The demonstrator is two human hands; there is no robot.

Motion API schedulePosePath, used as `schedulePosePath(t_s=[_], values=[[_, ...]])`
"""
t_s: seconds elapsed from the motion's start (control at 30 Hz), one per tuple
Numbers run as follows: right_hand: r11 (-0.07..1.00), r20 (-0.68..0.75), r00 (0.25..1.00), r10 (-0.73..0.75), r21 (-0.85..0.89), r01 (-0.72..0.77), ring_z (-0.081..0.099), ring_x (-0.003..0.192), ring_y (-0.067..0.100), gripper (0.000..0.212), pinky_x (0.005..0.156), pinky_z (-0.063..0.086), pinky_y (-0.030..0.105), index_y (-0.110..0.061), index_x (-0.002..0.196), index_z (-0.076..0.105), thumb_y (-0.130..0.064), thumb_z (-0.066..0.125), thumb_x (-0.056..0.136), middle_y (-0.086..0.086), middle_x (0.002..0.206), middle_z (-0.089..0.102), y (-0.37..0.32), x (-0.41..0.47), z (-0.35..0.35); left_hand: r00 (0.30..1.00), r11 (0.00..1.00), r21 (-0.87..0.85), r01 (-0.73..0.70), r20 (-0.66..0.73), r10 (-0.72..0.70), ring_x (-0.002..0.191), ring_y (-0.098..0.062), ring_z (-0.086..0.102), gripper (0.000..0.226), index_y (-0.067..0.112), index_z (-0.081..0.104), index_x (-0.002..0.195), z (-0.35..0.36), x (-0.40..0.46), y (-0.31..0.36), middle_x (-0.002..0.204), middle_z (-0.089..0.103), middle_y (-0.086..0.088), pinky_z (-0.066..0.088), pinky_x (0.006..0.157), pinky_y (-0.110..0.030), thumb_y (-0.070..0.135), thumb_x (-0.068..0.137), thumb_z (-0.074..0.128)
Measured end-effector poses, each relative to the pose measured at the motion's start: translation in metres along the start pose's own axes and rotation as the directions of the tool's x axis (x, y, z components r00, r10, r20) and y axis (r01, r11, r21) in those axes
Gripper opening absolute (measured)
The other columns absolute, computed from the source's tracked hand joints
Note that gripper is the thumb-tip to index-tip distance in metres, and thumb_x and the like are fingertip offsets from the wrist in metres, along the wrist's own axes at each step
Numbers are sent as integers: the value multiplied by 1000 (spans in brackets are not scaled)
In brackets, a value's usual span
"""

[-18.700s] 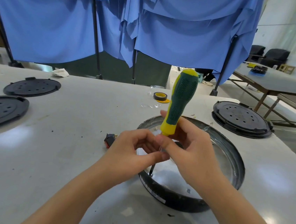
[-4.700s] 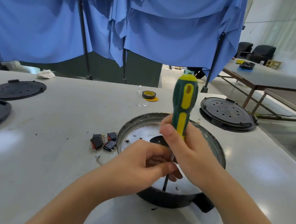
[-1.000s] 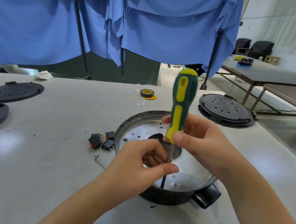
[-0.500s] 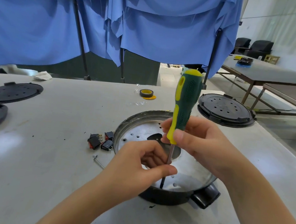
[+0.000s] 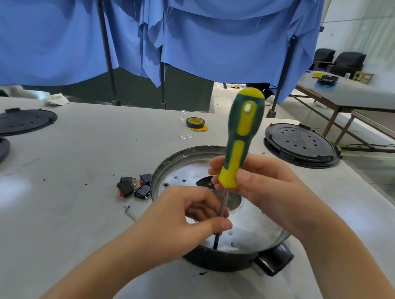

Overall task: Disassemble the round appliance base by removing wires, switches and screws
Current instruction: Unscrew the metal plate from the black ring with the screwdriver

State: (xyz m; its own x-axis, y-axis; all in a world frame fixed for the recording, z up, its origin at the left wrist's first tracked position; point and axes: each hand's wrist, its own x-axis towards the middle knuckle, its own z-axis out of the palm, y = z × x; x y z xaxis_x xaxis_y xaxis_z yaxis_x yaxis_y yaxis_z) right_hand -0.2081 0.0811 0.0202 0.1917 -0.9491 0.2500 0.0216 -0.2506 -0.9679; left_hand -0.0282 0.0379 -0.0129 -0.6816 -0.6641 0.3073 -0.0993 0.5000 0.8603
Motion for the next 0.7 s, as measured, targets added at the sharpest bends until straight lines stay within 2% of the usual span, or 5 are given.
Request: schedulePosePath(t_s=[0.17, 0.3, 0.4, 0.5, 0.7], values=[[996, -65, 998, -24, -93, 18, 69, 93, 17, 34, 83, 57, 33, -29, 100, 74, -38, 81, 69, 12, 103, 72, 2, 0, 2, 998, 999, 29, -17, -55, 18, 60, -7, 65, 19, 23, 64, 71, 0, 1, -2, 66, 67, 7, 54, 63, -20, 25, 69, 84], [1000, -38, 999, -26, -17, 25, 70, 98, 23, 26, 86, 56, 33, -23, 102, 72, -27, 68, 76, 5, 102, 74, 4, 0, 0, 998, 999, 48, -9, -55, 12, 62, -7, 65, 19, 22, 64, 71, 0, 1, -2, 68, 68, 6, 56, 66, -25, 27, 70, 83], [999, -12, 1000, -23, 37, 24, 68, 102, 24, 29, 87, 52, 29, -16, 106, 69, -24, 64, 79, 7, 103, 74, 3, -1, 0, 999, 999, 24, -22, 49, 21, 77, -7, 70, 6, 24, 70, 83, -3, -1, 1, 83, 73, 11, 54, 74, -17, 20, 80, 73], [998, 3, 1000, -14, 62, 13, 67, 104, 23, 32, 89, 52, 29, -12, 109, 67, -22, 61, 80, 6, 102, 73, 3, 0, -1, 994, 1000, -8, -5, 111, 6, 83, -8, 72, 13, 20, 71, 92, -7, -2, 2, 87, 75, 9, 53, 79, -17, 12, 85, 65], [998, 8, 1000, -14, -57, 15, 67, 103, 18, 28, 86, 53, 26, -28, 105, 73, -34, 73, 78, 5, 110, 71, 0, 0, 4, 1000, 1000, 21, 0, 0, 0, 69, -12, 70, 16, 28, 67, 71, -4, 0, 1, 73, 72, 4, 57, 71, -26, 17, 74, 79]])
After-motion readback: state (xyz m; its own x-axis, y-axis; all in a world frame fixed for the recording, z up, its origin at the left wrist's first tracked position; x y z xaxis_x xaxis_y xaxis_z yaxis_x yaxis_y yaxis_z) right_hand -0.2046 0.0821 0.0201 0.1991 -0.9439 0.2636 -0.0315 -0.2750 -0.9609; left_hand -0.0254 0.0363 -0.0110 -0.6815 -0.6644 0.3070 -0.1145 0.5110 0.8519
